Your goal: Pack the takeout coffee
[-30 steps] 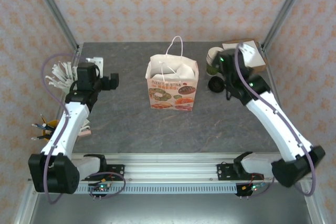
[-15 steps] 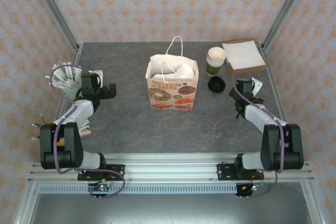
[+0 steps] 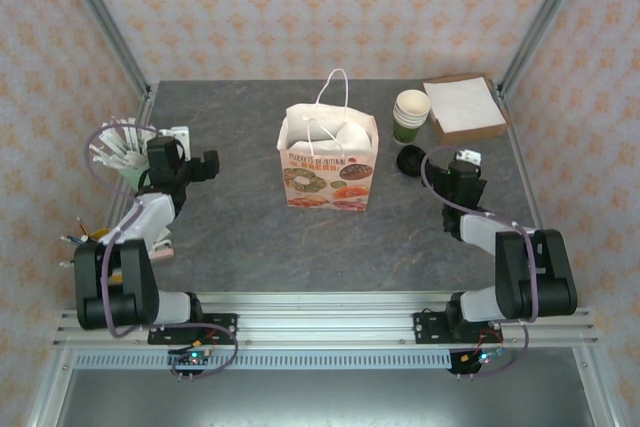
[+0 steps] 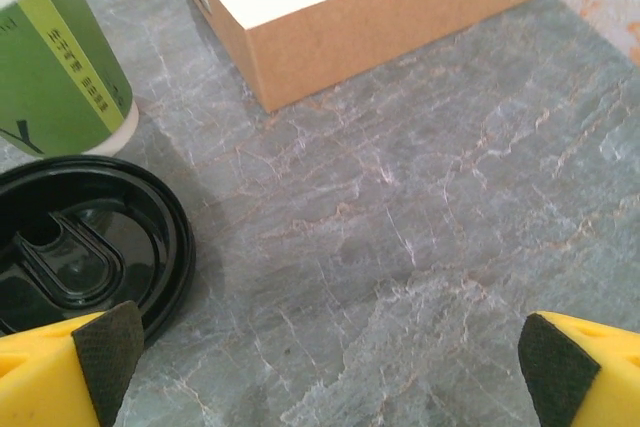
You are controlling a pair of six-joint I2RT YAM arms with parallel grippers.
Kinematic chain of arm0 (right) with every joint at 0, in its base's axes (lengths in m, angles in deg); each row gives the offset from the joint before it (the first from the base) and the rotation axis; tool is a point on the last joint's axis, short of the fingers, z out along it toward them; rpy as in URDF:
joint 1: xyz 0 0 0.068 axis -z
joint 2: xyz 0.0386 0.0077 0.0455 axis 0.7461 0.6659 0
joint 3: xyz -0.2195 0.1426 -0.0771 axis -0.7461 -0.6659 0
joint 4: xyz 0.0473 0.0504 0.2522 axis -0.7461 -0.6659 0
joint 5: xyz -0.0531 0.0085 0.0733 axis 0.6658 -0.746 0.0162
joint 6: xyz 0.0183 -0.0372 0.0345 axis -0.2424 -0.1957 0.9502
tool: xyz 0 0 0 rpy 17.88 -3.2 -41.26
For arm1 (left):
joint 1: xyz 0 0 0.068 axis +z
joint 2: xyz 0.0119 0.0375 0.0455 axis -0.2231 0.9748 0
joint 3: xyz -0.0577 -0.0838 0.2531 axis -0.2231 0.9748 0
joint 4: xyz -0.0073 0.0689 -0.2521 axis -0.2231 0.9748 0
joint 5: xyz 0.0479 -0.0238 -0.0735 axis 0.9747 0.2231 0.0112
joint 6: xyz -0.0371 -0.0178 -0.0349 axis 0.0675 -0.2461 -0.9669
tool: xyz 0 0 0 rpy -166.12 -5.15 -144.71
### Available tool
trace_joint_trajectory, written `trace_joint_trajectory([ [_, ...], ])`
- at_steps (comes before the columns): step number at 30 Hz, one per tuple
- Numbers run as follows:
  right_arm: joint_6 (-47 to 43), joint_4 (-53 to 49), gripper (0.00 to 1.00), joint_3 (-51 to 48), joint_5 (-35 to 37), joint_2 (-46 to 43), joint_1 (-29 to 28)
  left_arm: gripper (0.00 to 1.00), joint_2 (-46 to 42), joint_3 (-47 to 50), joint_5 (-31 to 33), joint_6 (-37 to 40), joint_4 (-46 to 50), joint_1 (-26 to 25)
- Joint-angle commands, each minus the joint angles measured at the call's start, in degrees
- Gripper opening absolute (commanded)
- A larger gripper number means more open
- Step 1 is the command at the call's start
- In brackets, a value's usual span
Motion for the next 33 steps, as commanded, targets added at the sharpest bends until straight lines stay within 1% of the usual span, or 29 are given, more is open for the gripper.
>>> trace_joint_trajectory([
  [1,-2.9,11.4,1.00,-0.7,0.9,4.8,-0.3,1.00,-4.1,2.9,4.3,-1.3,0.8,0.6],
  [2,-3.5,15.3,1.00,-1.4,-0.6,6.9,-0.2,1.00,-3.9,2.8,4.6,-1.4,0.6,0.5],
  [3,-3.0,15.8,1.00,-2.8,0.2,6.6,0.0,1.00,-3.6,2.6,4.1,-1.3,0.4,0.5],
  [4,-2.3,19.3,1.00,-4.1,1.2,6.9,0.1,1.00,-3.5,2.8,3.2,-1.1,-0.1,0.5],
  [6,-2.1,16.0,0.99,-2.7,1.5,6.7,0.1,1.00,-3.9,3.6,2.0,-1.0,-1.9,0.5],
  [7,-2.1,17.7,0.99,-3.2,1.5,7.1,0.1,1.00,-4.2,3.9,1.7,-1.0,-2.2,0.5],
  [8,-2.2,16.6,0.99,-3.0,1.5,6.8,0.1,1.00,-4.6,4.3,1.9,-1.0,-2.5,0.5],
  [13,-2.1,17.1,0.99,-3.2,1.5,6.8,0.1,1.00,-7.3,5.8,4.4,0.9,-1.3,0.8],
  [16,-2.1,17.1,0.99,-3.2,1.6,6.8,0.1,1.00,-7.3,5.5,0.6,0.6,-0.6,1.5],
  [20,-2.1,17.2,0.99,-3.2,1.5,6.8,0.1,1.00,-6.3,9.1,-3.9,-3.3,-7.2,1.4],
  [22,-2.1,17.1,0.99,-3.2,1.5,6.8,0.1,1.00,-4.7,10.9,-2.9,-5.1,-13.2,-0.7],
  [24,-2.2,17.2,0.99,-3.2,1.5,6.8,0.1,1.00,-2.5,13.1,2.1,-7.7,-22.1,-3.9],
  [25,-2.2,17.2,0.99,-3.2,1.5,6.8,0.1,1.00,0.0,13.1,2.5,-7.7,-25.7,-5.0],
  [26,-2.2,17.2,0.99,-3.2,1.5,6.8,0.1,1.00,2.0,10.9,4.1,-6.0,-22.0,-6.9],
  [27,-2.2,17.1,0.99,-3.2,1.5,6.8,0.1,1.00,3.8,11.0,5.0,-4.5,-23.4,-8.3],
  [28,-2.2,17.2,0.99,-3.2,1.5,6.8,0.1,1.00,5.6,12.1,6.7,-3.2,-26.3,-10.0],
  [29,-2.2,17.1,0.99,-3.2,1.5,6.8,0.1,1.00,7.2,13.6,10.1,-2.9,-30.1,-11.4],
  [31,-2.2,17.1,0.99,-3.1,1.5,6.8,0.2,1.00,10.5,16.6,13.5,-3.1,-37.9,-12.3],
  [32,-2.2,17.1,0.99,-3.1,1.5,6.8,0.1,1.00,10.8,16.8,14.4,-3.6,-39.8,-12.2],
  [33,-2.3,17.1,0.99,-3.1,1.4,6.8,0.1,1.00,9.9,15.6,14.1,-4.0,-35.2,-12.0],
])
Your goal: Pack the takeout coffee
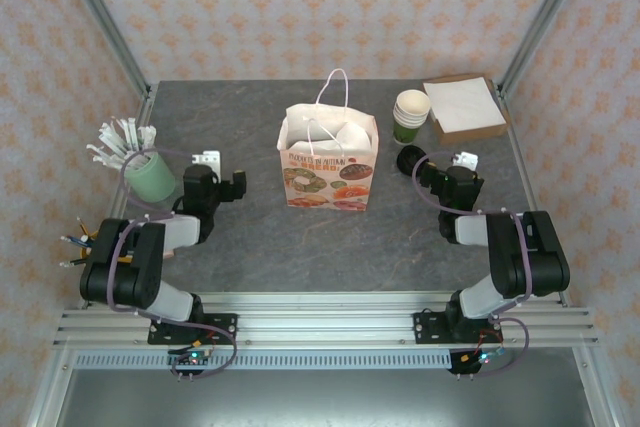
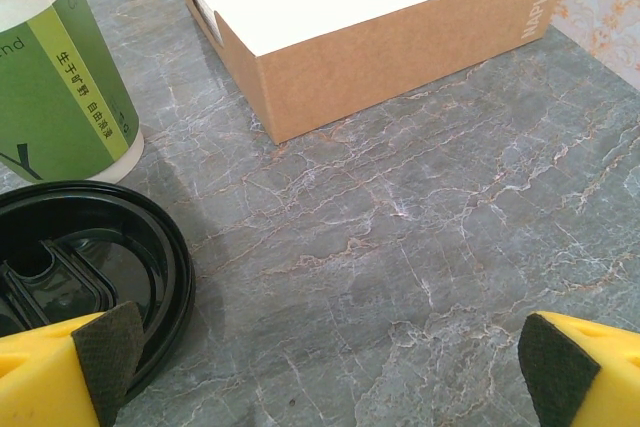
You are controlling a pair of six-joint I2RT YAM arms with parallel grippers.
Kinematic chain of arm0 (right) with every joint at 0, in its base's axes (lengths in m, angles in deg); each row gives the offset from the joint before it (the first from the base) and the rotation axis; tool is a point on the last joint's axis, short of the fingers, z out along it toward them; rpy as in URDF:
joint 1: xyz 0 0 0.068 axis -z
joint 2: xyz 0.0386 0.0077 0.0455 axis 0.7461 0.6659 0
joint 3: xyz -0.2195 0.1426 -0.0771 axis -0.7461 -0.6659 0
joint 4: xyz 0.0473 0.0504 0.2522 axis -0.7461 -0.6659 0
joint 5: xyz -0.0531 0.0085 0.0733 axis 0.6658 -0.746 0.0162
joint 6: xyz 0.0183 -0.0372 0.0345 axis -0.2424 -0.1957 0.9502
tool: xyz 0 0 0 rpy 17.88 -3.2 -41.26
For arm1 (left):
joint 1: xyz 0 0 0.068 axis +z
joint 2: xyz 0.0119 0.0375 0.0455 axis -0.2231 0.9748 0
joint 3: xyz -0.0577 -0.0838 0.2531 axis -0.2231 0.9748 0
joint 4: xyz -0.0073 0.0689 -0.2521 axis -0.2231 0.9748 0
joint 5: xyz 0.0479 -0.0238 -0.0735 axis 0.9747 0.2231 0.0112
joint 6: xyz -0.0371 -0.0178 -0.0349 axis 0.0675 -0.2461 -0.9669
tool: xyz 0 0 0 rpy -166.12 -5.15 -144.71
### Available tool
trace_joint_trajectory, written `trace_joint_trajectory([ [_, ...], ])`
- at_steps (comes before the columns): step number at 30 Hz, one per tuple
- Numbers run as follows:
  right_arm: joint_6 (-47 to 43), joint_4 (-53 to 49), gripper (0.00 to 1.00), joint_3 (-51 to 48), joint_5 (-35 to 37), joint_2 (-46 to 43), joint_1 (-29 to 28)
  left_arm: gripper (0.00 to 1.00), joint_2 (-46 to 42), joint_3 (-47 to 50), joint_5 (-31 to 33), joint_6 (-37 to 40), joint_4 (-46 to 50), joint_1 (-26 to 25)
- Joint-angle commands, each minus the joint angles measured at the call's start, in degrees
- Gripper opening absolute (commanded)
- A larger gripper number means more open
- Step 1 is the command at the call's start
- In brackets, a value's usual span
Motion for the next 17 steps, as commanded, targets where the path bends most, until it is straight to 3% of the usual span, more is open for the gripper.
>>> trace_joint_trajectory([
  [1,-0.7,2.1,0.99,0.1,0.9,-0.3,0.2,1.00,0.9,1.3,6.2,0.7,-10.1,0.4],
  [17,-1.0,1.9,0.99,0.2,0.1,-0.2,0.2,1.00,0.7,0.3,7.6,0.6,-7.7,0.0],
])
